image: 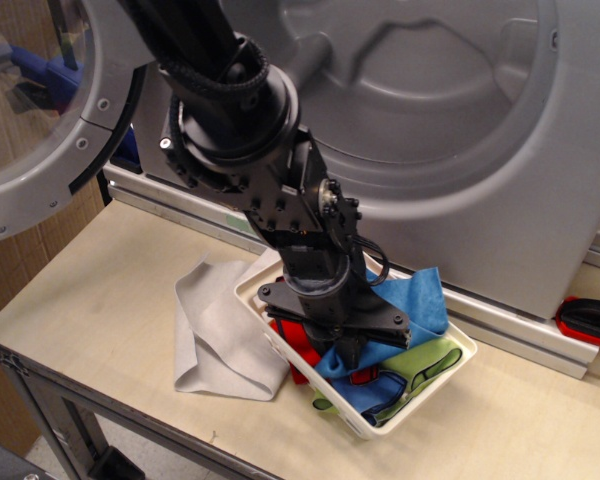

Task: Take clothes out of laundry machine

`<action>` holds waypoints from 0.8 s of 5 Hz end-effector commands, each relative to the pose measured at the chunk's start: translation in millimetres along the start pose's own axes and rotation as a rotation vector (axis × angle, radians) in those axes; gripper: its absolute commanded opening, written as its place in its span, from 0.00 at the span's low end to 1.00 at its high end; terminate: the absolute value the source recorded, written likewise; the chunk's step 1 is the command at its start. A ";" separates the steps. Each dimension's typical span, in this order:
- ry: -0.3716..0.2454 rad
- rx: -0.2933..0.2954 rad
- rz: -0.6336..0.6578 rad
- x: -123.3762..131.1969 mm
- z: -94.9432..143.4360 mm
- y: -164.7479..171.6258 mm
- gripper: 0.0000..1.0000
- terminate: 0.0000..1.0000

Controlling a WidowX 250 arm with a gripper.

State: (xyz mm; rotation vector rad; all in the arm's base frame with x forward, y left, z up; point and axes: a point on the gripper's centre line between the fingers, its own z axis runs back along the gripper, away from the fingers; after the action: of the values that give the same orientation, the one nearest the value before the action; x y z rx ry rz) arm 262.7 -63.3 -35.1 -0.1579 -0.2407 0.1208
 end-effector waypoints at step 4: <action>0.005 0.167 -0.010 34.6 116.9 -9.0 1.00 0.00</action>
State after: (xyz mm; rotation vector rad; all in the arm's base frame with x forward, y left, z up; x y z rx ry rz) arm 257.5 -47.8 63.2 0.0226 -0.1690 0.1266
